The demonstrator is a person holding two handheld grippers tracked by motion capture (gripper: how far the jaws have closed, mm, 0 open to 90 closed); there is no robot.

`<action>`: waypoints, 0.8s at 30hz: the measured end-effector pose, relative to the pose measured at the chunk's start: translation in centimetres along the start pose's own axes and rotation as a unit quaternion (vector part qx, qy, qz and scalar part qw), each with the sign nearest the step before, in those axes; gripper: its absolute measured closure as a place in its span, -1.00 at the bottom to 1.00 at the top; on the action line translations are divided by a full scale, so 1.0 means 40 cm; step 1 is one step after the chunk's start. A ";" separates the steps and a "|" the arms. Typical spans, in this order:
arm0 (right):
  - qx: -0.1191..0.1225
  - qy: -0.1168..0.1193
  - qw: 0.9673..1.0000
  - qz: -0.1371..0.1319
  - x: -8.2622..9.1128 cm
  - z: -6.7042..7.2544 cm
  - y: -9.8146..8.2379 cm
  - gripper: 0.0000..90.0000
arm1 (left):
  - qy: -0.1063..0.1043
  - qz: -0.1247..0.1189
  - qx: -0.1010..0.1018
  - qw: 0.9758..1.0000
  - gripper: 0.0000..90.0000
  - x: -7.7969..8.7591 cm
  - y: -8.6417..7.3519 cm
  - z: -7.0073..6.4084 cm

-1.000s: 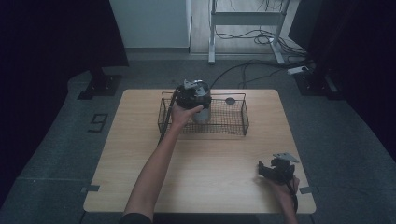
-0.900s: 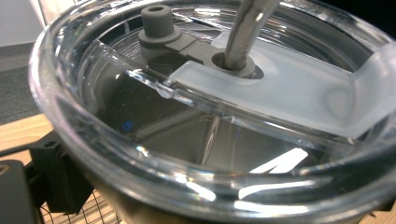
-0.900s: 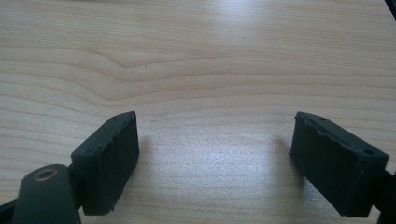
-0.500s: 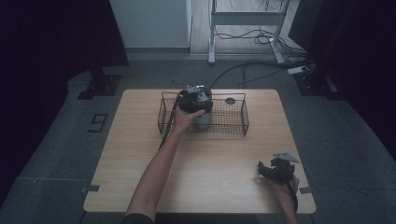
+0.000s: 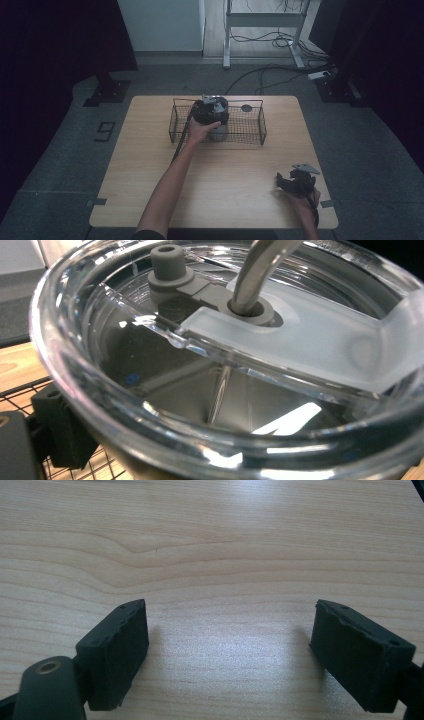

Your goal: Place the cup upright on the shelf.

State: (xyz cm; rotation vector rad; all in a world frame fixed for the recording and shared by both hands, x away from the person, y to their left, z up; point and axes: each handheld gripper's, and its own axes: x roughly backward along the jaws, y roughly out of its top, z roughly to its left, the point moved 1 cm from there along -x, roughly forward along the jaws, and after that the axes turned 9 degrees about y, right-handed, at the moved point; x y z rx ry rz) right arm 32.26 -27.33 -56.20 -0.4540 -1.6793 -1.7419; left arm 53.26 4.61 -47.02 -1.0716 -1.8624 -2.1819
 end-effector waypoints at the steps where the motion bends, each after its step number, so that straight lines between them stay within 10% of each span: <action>1: 0.000 0.000 1.000 0.000 0.000 0.000 0.000 -0.66 | 0.000 0.000 -0.004 1.000 -0.92 0.001 -0.002 -0.002; 24: -0.003 -0.002 1.000 0.001 -0.001 0.000 0.000 -0.68 | -0.010 -0.035 -0.007 0.999 -1.00 0.086 0.006 -0.003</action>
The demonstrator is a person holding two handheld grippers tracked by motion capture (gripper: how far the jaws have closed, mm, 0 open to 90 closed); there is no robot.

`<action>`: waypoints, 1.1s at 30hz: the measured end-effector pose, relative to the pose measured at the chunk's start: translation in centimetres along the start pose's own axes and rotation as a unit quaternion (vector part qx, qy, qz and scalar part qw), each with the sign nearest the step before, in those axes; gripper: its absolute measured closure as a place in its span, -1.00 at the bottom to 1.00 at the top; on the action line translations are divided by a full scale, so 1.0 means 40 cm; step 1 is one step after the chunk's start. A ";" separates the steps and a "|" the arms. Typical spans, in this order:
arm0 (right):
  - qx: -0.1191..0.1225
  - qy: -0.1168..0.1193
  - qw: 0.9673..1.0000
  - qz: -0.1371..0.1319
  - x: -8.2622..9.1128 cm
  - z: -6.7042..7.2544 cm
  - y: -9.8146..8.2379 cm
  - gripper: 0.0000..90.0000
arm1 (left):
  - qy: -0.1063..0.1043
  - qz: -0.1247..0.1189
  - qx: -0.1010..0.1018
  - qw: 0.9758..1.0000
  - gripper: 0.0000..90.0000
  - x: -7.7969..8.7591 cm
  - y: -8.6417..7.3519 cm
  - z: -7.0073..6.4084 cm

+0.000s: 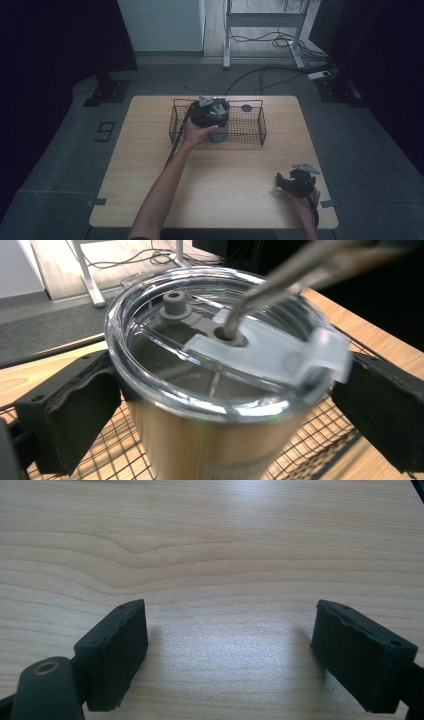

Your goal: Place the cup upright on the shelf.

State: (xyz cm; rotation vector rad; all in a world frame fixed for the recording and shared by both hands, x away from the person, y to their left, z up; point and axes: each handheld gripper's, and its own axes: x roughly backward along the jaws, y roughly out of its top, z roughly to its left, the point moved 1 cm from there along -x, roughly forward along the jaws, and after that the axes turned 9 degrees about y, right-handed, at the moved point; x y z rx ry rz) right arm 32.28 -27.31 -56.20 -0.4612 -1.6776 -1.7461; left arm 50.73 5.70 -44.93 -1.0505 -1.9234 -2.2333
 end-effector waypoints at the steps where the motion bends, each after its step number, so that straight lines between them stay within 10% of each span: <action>1: 0.000 0.000 1.000 0.000 0.000 0.000 0.000 -0.68 | 0.001 0.000 -0.002 1.000 -1.00 0.012 -0.002 0.002; 20: -0.001 0.000 1.000 0.000 0.000 0.000 0.000 -0.68 | 0.016 0.010 -0.011 1.000 -1.00 0.118 -0.040 0.024; 33: -0.004 -0.002 1.000 0.001 -0.001 0.001 0.001 -0.69 | -0.013 0.002 -0.002 1.000 -0.94 0.224 -0.121 0.030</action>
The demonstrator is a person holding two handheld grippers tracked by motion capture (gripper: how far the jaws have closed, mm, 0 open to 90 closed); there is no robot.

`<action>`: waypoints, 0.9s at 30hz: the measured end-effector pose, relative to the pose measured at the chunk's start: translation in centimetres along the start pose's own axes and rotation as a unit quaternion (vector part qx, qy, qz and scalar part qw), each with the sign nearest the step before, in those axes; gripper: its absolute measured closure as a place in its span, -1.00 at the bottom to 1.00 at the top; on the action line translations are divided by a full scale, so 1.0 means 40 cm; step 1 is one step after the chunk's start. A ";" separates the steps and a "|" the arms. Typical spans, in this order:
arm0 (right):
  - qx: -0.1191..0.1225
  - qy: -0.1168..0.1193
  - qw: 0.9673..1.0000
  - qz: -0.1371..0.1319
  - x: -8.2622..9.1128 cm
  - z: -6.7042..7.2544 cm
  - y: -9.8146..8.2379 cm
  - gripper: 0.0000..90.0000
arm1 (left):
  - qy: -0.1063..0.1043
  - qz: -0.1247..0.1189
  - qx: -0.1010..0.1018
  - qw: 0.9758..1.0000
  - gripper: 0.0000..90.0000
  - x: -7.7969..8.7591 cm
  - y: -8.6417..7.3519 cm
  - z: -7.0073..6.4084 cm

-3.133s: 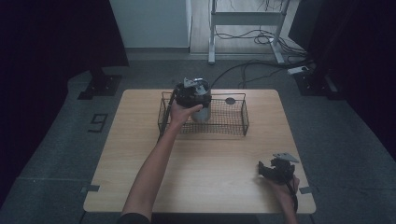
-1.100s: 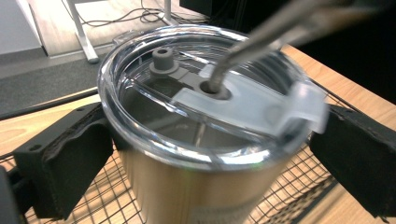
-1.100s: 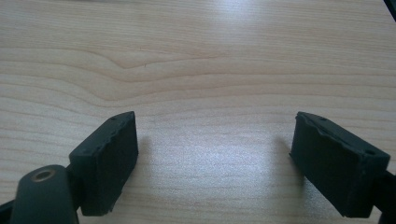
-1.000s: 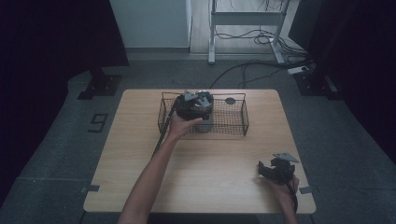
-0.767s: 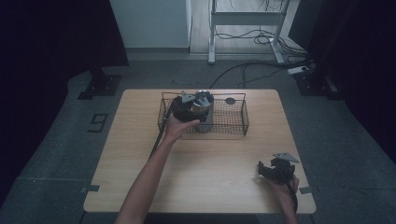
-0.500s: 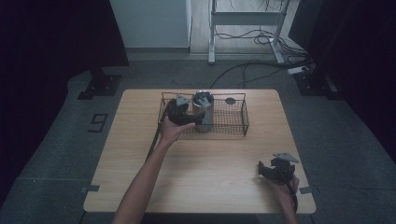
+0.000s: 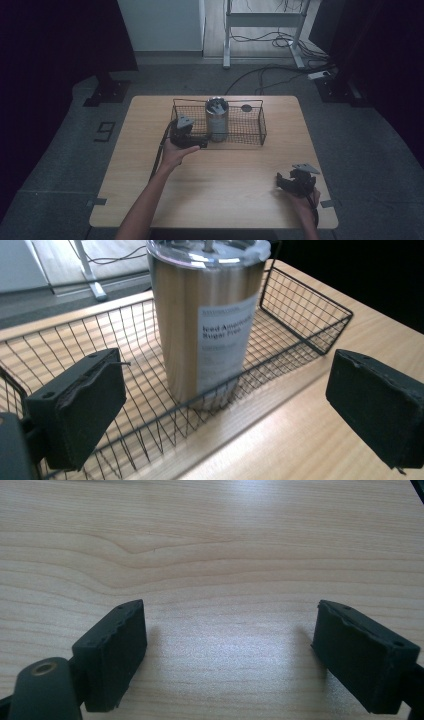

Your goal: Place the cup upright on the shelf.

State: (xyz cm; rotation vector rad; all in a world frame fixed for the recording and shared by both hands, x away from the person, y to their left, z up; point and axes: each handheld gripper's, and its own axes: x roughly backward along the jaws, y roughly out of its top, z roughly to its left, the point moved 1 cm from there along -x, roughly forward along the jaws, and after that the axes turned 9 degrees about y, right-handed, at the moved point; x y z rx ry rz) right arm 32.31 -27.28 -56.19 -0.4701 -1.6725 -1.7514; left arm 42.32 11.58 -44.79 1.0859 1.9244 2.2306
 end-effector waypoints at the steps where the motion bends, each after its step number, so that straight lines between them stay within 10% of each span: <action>1: -0.001 0.000 1.000 0.000 0.000 0.000 0.000 -0.69 | -0.003 0.000 0.002 1.000 -0.93 0.006 -0.007 0.000; 27: 0.000 0.000 1.000 0.000 0.000 0.000 0.000 -0.69 | -0.031 0.029 -0.003 0.999 -0.85 0.165 -0.240 -0.030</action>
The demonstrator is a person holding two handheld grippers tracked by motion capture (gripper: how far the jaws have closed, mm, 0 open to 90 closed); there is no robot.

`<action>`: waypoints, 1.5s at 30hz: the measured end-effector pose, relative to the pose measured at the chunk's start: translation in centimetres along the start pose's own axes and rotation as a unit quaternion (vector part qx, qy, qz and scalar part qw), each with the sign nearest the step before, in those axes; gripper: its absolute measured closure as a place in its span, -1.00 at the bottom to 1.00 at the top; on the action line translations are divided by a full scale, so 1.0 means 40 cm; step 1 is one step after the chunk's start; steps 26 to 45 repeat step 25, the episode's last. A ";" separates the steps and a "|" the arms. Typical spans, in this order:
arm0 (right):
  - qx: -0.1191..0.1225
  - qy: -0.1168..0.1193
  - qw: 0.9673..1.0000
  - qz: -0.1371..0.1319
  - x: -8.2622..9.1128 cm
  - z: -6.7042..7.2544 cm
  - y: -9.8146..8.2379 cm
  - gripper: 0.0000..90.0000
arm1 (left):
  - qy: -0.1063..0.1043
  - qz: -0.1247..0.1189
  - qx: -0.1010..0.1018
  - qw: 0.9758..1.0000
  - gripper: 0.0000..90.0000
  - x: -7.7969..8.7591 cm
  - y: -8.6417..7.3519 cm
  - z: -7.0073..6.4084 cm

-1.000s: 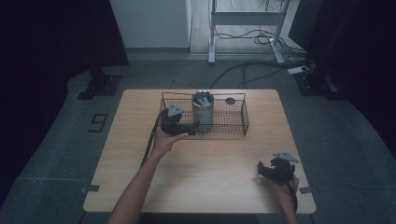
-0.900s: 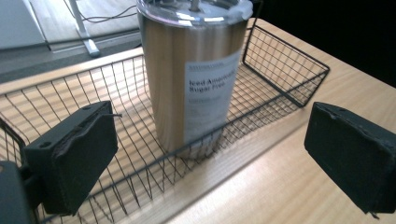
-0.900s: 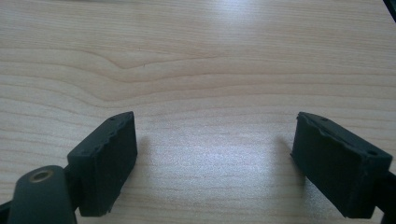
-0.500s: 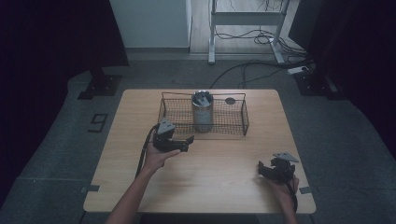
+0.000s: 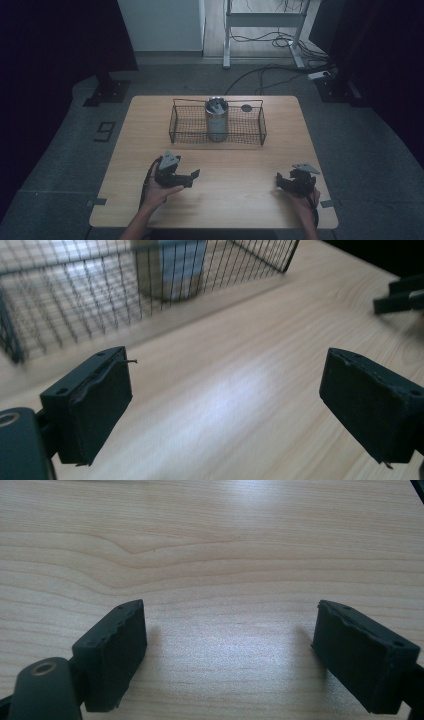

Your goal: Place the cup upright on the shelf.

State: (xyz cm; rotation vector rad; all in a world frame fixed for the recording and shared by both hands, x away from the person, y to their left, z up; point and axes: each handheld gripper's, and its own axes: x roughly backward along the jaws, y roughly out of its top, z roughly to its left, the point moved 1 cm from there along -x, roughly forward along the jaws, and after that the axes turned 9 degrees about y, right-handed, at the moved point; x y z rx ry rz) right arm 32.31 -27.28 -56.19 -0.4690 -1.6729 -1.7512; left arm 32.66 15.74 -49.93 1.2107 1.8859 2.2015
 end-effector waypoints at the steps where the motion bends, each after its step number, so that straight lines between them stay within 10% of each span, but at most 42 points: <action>1: 0.000 0.000 1.000 0.000 0.000 0.000 0.000 -0.69 | 0.002 0.001 0.000 1.000 -0.85 0.003 -0.012 0.000; 10: 0.000 0.000 1.000 0.000 0.000 0.000 0.000 -0.69 | -0.009 0.018 0.011 1.000 -0.83 0.016 -0.071 -0.004; 45: 0.001 0.000 1.000 0.000 -0.001 0.000 0.001 -0.70 | 0.007 0.024 0.027 0.999 -0.80 0.011 -0.091 0.010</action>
